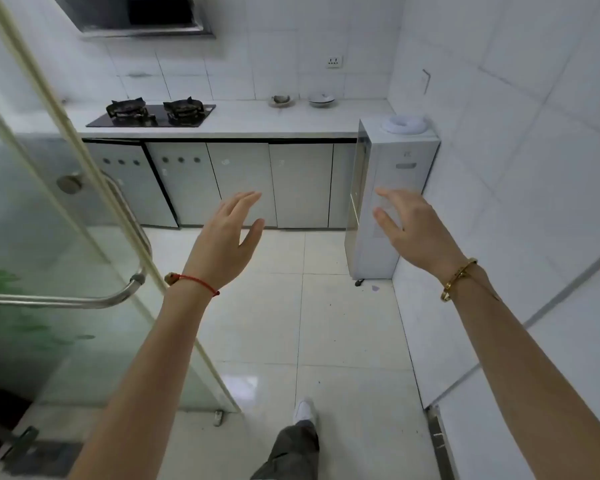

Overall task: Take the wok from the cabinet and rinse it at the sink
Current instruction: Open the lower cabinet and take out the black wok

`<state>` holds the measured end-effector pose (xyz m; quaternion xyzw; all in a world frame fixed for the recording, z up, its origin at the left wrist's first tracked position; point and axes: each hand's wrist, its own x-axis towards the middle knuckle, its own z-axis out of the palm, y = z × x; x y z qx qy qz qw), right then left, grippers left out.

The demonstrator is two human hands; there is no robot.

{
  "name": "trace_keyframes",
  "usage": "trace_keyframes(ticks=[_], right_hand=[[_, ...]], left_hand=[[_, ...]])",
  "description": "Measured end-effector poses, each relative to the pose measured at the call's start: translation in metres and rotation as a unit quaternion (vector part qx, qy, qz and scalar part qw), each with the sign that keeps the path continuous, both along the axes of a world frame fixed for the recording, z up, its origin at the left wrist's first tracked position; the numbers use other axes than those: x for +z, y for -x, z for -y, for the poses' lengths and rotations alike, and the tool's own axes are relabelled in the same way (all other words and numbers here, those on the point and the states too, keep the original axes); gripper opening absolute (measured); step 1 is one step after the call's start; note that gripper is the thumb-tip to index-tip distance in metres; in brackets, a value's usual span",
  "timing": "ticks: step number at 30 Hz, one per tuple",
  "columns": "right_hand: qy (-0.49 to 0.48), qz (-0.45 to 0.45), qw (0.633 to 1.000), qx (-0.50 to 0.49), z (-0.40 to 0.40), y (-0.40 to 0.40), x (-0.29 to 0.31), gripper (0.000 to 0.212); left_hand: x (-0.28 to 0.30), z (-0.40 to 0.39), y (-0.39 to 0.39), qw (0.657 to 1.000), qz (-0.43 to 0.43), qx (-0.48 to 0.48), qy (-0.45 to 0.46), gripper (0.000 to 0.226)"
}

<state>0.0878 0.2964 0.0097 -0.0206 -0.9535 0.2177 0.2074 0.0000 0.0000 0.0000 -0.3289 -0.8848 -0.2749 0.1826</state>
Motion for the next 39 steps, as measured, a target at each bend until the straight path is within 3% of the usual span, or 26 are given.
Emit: trace_keyframes(ticks=[29,39], right_hand=[[0.053,0.093,0.994,0.001,-0.056,0.358,-0.046,0.045],[0.05,0.096,0.993,0.043,-0.086,0.538,-0.056,0.046]], left_hand=[[-0.048,-0.071,0.339,0.992,0.114,0.06,0.0,0.044],[-0.054,-0.099,0.497,0.989,0.117,0.089,0.006,0.045]])
